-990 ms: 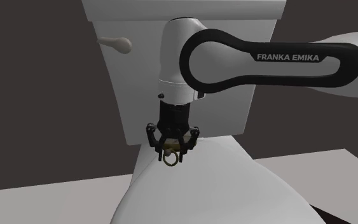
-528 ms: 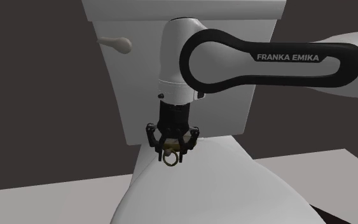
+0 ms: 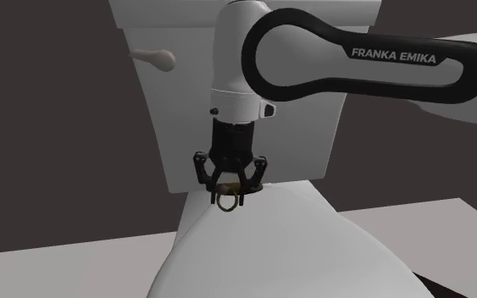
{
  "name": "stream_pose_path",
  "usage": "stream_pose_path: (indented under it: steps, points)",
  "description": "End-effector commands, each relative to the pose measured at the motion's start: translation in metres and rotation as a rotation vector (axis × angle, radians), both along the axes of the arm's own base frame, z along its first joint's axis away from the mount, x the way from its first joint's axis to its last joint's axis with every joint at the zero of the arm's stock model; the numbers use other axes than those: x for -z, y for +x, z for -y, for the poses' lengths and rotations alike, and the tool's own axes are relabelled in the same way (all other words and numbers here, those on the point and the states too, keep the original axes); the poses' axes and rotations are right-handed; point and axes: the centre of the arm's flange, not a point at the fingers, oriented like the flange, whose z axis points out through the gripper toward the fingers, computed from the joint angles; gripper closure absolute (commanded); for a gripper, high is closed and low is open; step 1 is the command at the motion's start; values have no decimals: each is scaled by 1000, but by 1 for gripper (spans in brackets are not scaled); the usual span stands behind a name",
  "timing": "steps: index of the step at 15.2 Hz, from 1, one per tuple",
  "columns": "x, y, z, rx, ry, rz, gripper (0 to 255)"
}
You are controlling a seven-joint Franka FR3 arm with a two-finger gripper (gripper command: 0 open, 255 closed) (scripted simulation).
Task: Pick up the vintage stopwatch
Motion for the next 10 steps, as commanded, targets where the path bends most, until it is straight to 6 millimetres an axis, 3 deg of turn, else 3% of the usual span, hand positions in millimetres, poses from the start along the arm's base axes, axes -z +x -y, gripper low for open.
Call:
stream_pose_path:
  steps: [1, 8, 10]
  points:
    - [-12, 1, -1, 0, 0, 0, 255]
    - [-49, 1, -1, 0, 0, 0, 255]
    - [-50, 0, -1, 0, 0, 0, 255]
